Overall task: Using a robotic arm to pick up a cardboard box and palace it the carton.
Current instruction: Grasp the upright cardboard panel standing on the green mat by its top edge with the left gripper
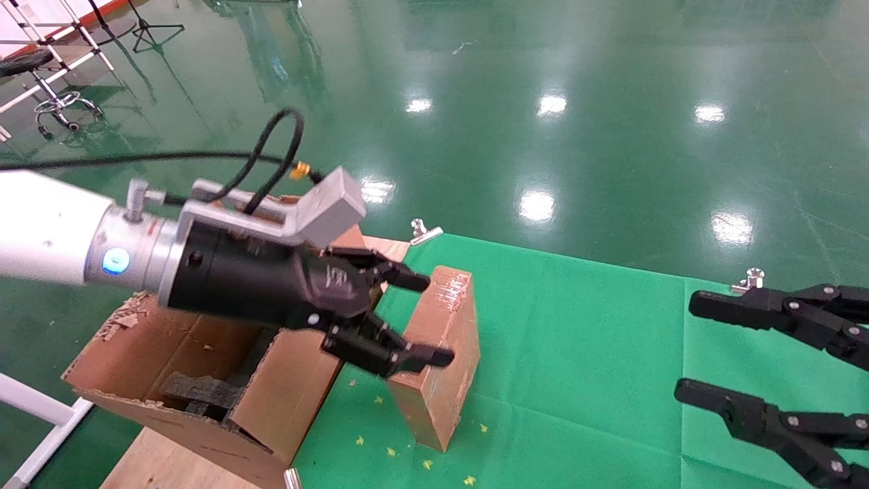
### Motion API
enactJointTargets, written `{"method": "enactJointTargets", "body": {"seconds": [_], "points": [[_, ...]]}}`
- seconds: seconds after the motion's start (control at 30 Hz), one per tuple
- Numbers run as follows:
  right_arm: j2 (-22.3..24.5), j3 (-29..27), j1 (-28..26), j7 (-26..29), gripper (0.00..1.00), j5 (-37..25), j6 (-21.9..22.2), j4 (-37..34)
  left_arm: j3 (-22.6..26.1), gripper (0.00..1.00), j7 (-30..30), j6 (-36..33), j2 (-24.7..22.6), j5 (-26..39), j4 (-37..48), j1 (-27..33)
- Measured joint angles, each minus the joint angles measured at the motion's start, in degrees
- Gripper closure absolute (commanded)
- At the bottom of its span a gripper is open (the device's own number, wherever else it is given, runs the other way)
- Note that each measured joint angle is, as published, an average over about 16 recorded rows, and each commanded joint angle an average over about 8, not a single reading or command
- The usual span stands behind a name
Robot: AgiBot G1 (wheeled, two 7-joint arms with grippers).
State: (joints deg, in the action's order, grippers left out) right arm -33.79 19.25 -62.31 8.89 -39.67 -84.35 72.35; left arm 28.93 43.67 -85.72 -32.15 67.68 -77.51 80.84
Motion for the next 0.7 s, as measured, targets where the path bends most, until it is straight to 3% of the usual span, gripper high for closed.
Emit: {"method": "enactJointTargets", "body": {"seconds": [0.37, 0.7], "points": [[0.0, -0.01, 0.0, -0.01, 1.0, 0.01, 0.01, -0.02, 3.97, 0.0, 9.88, -1.7, -2.03, 6.97, 1.63, 5.83], [0.01, 0.0, 0.0, -0.01, 1.0, 0.01, 0.02, -0.02, 12.44, 0.0, 27.01, -4.27, -6.71, 16.97, 3.7, 14.07]]}}
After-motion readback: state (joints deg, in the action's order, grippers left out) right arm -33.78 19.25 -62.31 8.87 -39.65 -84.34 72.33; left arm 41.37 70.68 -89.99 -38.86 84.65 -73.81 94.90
